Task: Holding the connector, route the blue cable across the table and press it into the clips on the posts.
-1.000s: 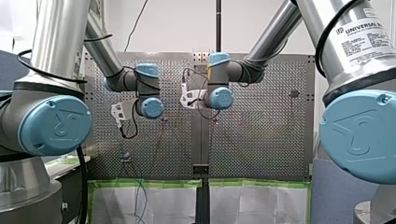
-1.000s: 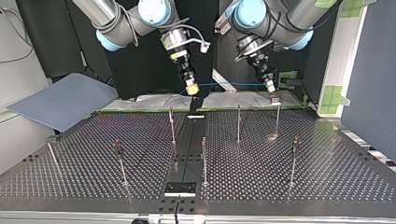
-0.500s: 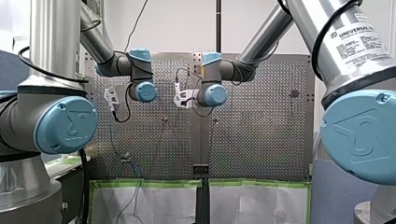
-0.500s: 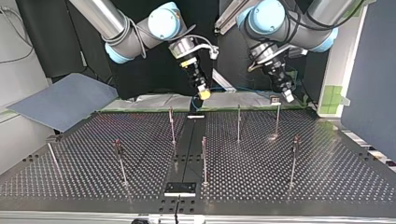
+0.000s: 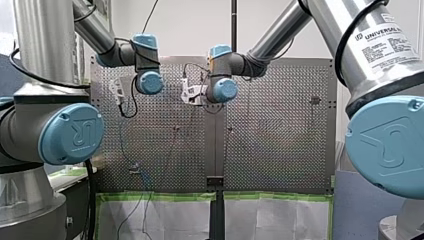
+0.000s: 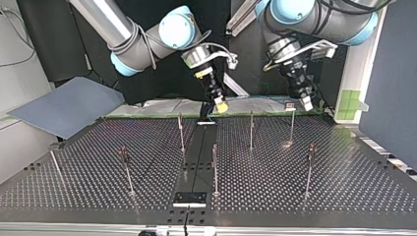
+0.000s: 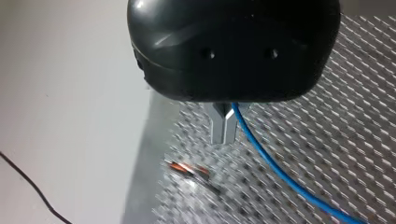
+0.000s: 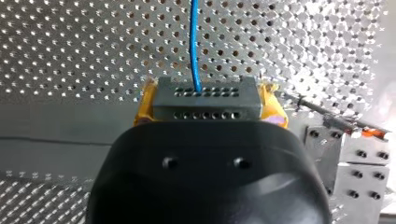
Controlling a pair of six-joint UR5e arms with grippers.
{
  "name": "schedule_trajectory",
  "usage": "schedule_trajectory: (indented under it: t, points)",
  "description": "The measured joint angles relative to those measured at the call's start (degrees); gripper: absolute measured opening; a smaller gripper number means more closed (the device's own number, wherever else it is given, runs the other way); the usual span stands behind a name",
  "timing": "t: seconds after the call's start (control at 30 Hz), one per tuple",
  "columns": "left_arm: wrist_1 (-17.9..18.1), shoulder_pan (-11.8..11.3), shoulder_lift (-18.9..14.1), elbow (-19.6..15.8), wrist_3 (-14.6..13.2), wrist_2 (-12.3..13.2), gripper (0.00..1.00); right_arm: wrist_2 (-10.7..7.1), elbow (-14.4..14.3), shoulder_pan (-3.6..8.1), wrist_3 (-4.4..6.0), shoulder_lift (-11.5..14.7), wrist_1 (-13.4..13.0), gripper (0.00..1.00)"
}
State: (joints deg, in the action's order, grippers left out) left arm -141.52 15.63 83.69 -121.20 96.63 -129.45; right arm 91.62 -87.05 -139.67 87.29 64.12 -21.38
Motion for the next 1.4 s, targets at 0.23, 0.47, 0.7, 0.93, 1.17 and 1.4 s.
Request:
schedule_trajectory:
  t: [0.23, 0.47, 0.7, 0.93, 1.17, 1.4]
  points:
    - [-4.2, -0.3, -1.2, 1.4, 0.6, 2.9, 0.0, 0.14, 4.1, -0.18, 1.08, -0.1, 4.1, 0.0]
    - [-7.5, -0.6, -0.9, 1.5, 1.1, 3.0, 0.0, 0.02, 7.5, -0.29, 1.55, -0.2, 6.8, 0.0]
    - [-11.4, -2.2, -0.7, 2.1, 1.1, 5.0, 0.0, -0.14, 10.7, -0.65, 1.58, -0.3, 9.7, 0.0]
    - [-13.6, -3.5, 0.0, 4.9, 1.0, 6.9, 0.0, -0.76, 14.3, -0.83, 1.58, -1.7, 11.7, 0.0]
    - [-14.5, -5.0, 2.1, 7.1, 1.1, 7.6, 0.0, -0.94, 17.9, -1.12, 1.58, -4.0, 13.3, 0.0]
    - [-13.9, -6.8, 2.4, 7.9, 1.0, 8.8, 0.0, -1.0, 21.5, -0.99, 1.58, -5.8, 14.4, 0.0]
